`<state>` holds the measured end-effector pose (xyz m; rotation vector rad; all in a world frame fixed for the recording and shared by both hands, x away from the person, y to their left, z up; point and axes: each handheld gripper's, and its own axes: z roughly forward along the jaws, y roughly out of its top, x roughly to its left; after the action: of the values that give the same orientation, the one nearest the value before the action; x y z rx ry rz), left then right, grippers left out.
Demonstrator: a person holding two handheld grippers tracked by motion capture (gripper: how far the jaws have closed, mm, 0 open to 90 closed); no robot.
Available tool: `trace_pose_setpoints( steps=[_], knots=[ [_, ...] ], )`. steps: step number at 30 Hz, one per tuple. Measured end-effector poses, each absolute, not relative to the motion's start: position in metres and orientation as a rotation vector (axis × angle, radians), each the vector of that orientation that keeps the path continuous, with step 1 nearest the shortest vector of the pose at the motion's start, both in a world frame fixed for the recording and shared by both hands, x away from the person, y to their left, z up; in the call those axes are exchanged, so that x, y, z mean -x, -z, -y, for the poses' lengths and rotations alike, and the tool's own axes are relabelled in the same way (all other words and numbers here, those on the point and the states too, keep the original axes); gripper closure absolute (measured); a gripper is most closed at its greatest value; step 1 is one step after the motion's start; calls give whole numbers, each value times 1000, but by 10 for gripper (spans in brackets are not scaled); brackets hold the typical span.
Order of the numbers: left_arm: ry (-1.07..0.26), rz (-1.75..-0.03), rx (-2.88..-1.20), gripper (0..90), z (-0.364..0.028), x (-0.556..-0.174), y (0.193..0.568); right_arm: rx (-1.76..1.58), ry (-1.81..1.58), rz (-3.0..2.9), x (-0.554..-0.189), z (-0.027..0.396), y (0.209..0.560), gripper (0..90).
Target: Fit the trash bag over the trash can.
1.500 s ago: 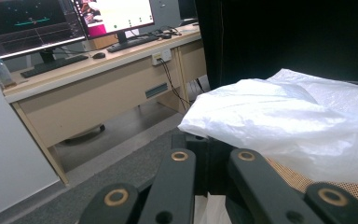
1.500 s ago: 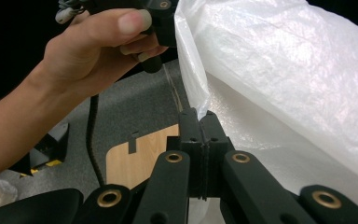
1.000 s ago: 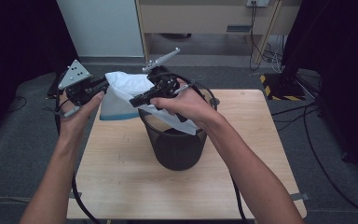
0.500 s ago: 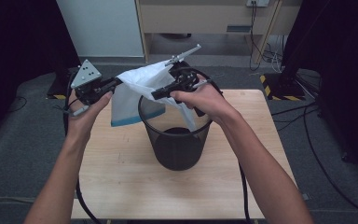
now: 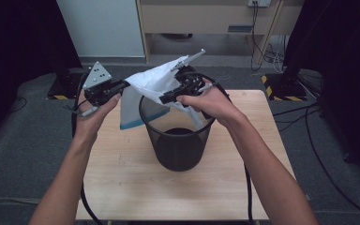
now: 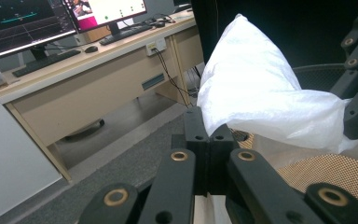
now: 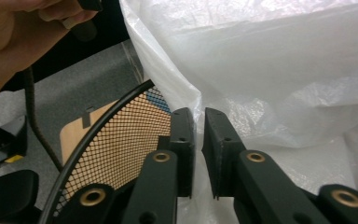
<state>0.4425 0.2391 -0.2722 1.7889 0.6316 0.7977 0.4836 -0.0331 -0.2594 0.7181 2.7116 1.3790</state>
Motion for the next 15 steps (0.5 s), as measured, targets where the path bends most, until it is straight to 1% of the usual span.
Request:
trace_pose_setpoints(
  steps=[8, 15],
  knots=[
    [-798, -643, -1800, 898, -237, -447, 278, -713, -1380, -2678, -481, 36, 258, 607],
    [-800, -636, -1806, 898, -232, -448, 279, -683, -1406, -2665, -477, 32, 256, 519]
  ],
)
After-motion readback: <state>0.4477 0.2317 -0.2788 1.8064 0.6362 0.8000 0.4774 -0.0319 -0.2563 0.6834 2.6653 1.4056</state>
